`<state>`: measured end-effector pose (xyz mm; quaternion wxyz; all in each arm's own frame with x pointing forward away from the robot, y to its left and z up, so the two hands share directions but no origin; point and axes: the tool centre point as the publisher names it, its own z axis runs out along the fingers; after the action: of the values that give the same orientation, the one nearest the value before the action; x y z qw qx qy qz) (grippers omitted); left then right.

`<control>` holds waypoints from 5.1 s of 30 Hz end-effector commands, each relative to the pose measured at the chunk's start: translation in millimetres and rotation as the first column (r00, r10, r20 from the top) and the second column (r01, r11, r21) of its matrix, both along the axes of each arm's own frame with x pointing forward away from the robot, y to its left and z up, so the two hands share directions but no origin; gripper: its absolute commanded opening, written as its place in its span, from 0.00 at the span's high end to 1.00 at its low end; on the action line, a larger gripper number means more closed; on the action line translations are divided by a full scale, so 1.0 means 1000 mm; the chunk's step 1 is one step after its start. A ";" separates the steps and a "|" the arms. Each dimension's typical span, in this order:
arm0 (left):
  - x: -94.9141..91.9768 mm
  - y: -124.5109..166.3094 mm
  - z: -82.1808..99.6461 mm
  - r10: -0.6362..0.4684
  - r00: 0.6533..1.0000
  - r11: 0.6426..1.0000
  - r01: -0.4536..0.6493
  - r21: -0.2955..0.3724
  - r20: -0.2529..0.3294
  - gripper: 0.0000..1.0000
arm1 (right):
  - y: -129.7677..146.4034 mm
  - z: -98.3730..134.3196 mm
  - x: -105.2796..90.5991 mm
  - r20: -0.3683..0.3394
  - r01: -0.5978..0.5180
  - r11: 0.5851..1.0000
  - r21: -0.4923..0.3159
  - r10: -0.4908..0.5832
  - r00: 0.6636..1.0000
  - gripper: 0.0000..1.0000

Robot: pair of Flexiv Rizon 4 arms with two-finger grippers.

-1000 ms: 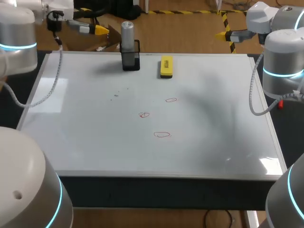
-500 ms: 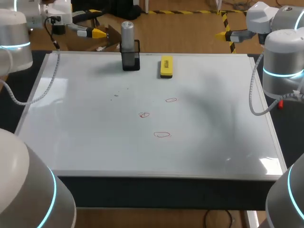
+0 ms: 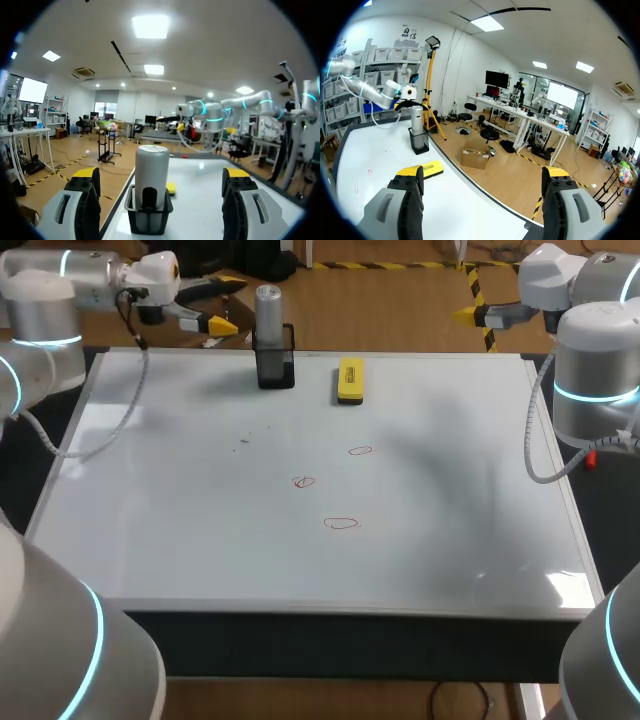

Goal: Pick up the inspection probe, press it on each red-marked spot on the whiteboard one by one, put down the probe, pick up the eraser, and wipe off all the red marks.

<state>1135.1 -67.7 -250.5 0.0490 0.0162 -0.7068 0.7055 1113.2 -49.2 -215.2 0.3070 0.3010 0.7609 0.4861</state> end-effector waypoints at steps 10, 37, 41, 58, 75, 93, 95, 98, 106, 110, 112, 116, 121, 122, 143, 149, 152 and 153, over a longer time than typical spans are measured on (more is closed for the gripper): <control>-0.003 -0.026 -0.009 0.041 0.999 0.999 -0.041 -0.014 -0.002 0.00 | 0.000 0.000 0.000 0.000 0.000 1.000 0.000 0.000 1.000 0.00; -0.016 -0.071 -0.028 0.106 0.994 0.994 -0.106 0.015 0.004 0.00 | 0.000 0.000 0.000 0.000 0.000 1.000 0.000 0.000 1.000 0.00; -0.014 -0.071 -0.029 0.114 0.993 0.993 -0.114 0.018 0.004 0.00 | 0.000 0.000 0.000 0.000 0.000 1.000 0.000 0.000 1.000 0.00; -0.011 -0.060 -0.031 0.161 0.987 0.986 -0.161 0.029 0.021 1.00 | 0.000 0.000 0.000 0.000 0.000 1.000 0.000 0.000 1.000 0.00; -0.004 -0.058 -0.002 0.141 0.988 0.988 -0.145 0.048 0.069 1.00 | 0.000 0.000 0.000 0.000 0.000 1.000 0.000 0.000 1.000 0.00; -0.004 -0.065 0.049 0.092 0.995 0.995 -0.093 0.031 0.022 1.00 | 0.000 0.000 0.000 0.000 0.000 1.000 0.000 0.000 1.000 0.00; -0.005 -0.066 0.058 0.085 0.996 0.996 -0.085 0.025 0.022 1.00 | 0.000 0.000 0.000 0.000 0.000 1.000 0.000 0.000 1.000 0.00; -0.007 -0.066 0.072 0.080 0.996 0.997 -0.080 0.013 0.032 1.00 | 0.000 0.000 0.000 0.000 0.000 1.000 0.000 0.000 1.000 0.00; -0.012 -0.055 0.112 0.064 0.997 0.997 -0.062 -0.038 0.049 1.00 | 0.000 0.000 0.000 0.000 0.000 1.000 0.000 0.000 1.000 0.00; -0.017 -0.036 0.130 0.065 0.997 0.997 -0.062 -0.046 0.052 1.00 | 0.000 0.000 0.000 0.000 0.000 1.000 0.000 0.000 1.000 0.00; -0.019 -0.022 0.134 0.088 0.993 0.996 -0.085 -0.040 0.073 1.00 | 0.000 0.000 0.000 0.000 0.000 1.000 0.000 0.000 1.000 0.00; -0.019 0.012 0.132 0.124 0.988 0.992 -0.124 -0.010 0.094 1.00 | 0.000 0.000 0.000 0.000 0.000 1.000 0.000 0.000 1.000 0.00; -0.016 0.058 0.115 0.214 0.973 0.976 -0.216 0.010 0.083 1.00 | 0.000 0.000 0.000 0.000 0.000 1.000 0.000 0.000 1.000 0.00; -0.017 0.065 0.112 0.201 0.977 0.979 -0.202 0.006 0.077 1.00 | 0.000 0.000 0.000 0.000 0.000 1.000 0.000 0.000 1.000 0.00; -0.062 0.133 0.062 0.304 0.950 0.950 -0.308 0.043 0.074 1.00 | 0.000 0.000 0.000 0.000 0.000 1.000 0.000 0.000 1.000 0.00; -0.069 0.142 0.049 0.322 0.945 0.944 -0.325 0.047 0.064 1.00 | 0.000 0.000 0.000 0.000 0.000 1.000 0.000 0.000 1.000 0.00; -0.072 0.144 0.041 0.323 0.945 0.944 -0.325 0.047 0.055 1.00 | 0.000 0.000 0.000 0.000 0.000 1.000 0.000 0.000 1.000 0.00; -0.073 0.144 0.039 0.322 0.945 0.945 -0.325 0.047 0.053 1.00 | 0.000 0.000 0.000 0.000 0.000 1.000 0.000 0.000 1.000 0.00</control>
<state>1068.6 77.5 -208.7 -0.0372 0.0747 -0.7209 0.6880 1113.2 -49.2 -215.2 0.3070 0.3010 0.7609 0.4860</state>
